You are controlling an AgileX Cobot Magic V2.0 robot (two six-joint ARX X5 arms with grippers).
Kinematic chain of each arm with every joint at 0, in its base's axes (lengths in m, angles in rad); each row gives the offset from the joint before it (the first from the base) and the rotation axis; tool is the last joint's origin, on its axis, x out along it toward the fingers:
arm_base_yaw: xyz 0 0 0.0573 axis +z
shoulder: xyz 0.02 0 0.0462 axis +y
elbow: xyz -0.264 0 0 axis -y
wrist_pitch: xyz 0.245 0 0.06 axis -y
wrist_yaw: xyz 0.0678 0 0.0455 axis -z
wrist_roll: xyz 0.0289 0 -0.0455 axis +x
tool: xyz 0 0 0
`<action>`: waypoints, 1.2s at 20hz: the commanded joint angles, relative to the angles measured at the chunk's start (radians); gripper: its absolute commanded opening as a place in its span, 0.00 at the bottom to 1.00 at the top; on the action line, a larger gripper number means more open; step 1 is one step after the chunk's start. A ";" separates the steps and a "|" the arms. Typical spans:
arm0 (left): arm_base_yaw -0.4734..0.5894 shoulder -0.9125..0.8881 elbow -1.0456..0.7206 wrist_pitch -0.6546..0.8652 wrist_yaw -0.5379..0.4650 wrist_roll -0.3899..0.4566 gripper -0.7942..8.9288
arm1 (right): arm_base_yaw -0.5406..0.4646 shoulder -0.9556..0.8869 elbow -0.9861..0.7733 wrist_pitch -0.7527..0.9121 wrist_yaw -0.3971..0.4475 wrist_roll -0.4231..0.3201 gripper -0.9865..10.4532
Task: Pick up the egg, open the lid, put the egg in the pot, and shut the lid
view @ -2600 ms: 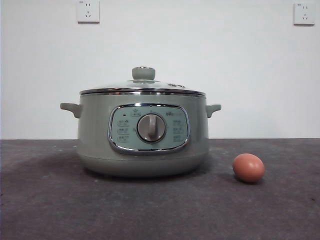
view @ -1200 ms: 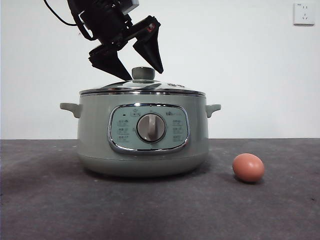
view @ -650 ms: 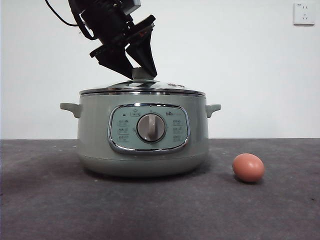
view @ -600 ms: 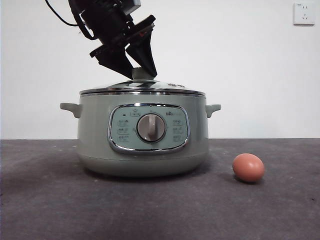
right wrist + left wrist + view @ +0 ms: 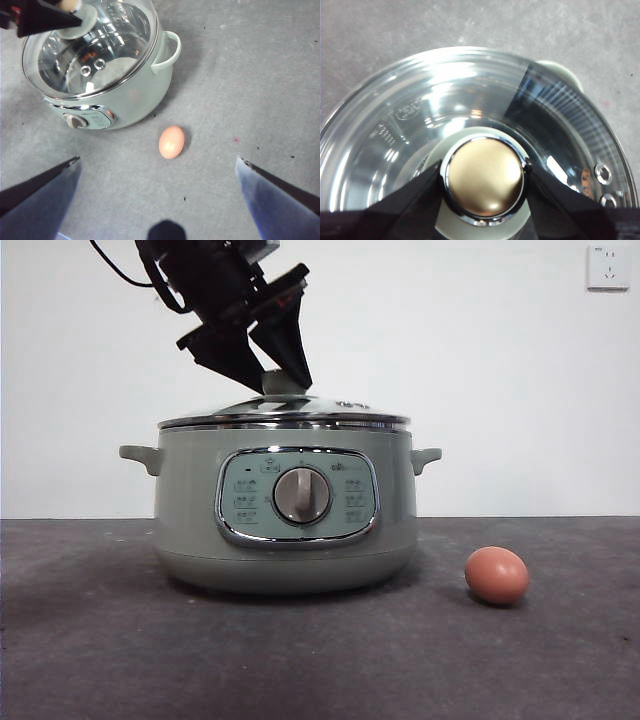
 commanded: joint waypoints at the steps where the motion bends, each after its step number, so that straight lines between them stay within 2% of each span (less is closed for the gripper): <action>1: -0.002 -0.061 0.004 0.040 0.008 -0.016 0.07 | 0.002 0.001 0.002 0.004 -0.001 0.004 0.63; 6: 0.011 -0.171 0.004 0.026 0.005 -0.023 0.07 | 0.002 0.014 0.002 0.006 -0.001 0.004 0.63; 11: 0.069 -0.388 0.004 -0.061 -0.026 -0.022 0.07 | 0.006 0.119 0.002 0.024 -0.001 0.020 0.63; 17: 0.150 -0.641 0.004 -0.239 -0.027 0.006 0.07 | 0.112 0.341 -0.003 0.097 0.011 0.023 0.58; 21: 0.173 -0.756 0.003 -0.341 -0.073 0.020 0.07 | 0.183 0.469 -0.048 0.193 0.106 0.048 0.58; 24: 0.173 -0.818 0.003 -0.399 -0.080 0.019 0.07 | 0.191 0.510 -0.139 0.311 0.105 0.081 0.58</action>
